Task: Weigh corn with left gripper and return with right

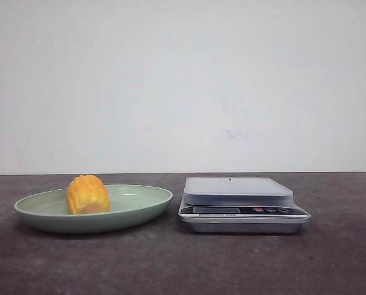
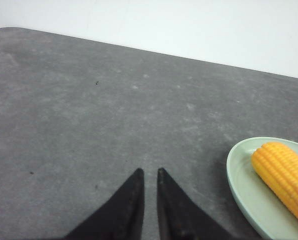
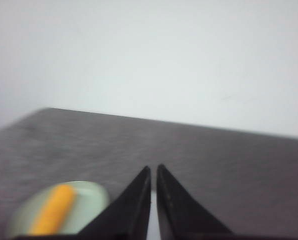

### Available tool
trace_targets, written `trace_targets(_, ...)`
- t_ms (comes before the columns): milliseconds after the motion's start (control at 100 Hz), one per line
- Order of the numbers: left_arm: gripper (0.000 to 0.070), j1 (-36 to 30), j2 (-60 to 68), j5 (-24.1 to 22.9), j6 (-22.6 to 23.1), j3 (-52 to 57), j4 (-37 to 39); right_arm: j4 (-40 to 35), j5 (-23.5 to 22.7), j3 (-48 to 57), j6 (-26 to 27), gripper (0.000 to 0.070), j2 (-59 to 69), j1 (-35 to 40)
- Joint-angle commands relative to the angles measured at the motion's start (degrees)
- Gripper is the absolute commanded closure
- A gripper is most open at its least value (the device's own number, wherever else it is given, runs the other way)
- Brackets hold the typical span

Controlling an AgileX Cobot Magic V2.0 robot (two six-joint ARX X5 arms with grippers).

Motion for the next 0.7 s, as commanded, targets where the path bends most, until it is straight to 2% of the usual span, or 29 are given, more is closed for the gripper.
trace_targets(0, 0.07, 0.0, 0.0, 0.1, 0.4, -0.8, -0.4, 1.8, -0.4, -0.9, -8.6, 0.0685, -0.7, -2.8)
trace_targets(160, 0.07, 0.0, 0.0, 0.1, 0.4, -0.8, -0.5, 8.8, -1.4, -11.5, -10.0, 0.0685, -5.9, -13.6)
trace_targets(320, 0.07, 0.0, 0.0, 0.1, 0.4, -0.8, -0.5, 17.9, -2.6, -26.4, -9.4, 0.0685, -12.9, -19.4)
trace_targets(560, 0.07, 0.0, 0.0, 0.1, 0.4, -0.8, -0.5, 28.8, -2.4, -42.3, -9.4, 0.0685, -19.3, -20.7)
trace_targets(690, 0.07, 0.0, 0.0, 0.1, 0.4, -0.8, -0.5, 32.0, -2.4, -47.8, -7.8, 0.0685, -20.5, -20.7)
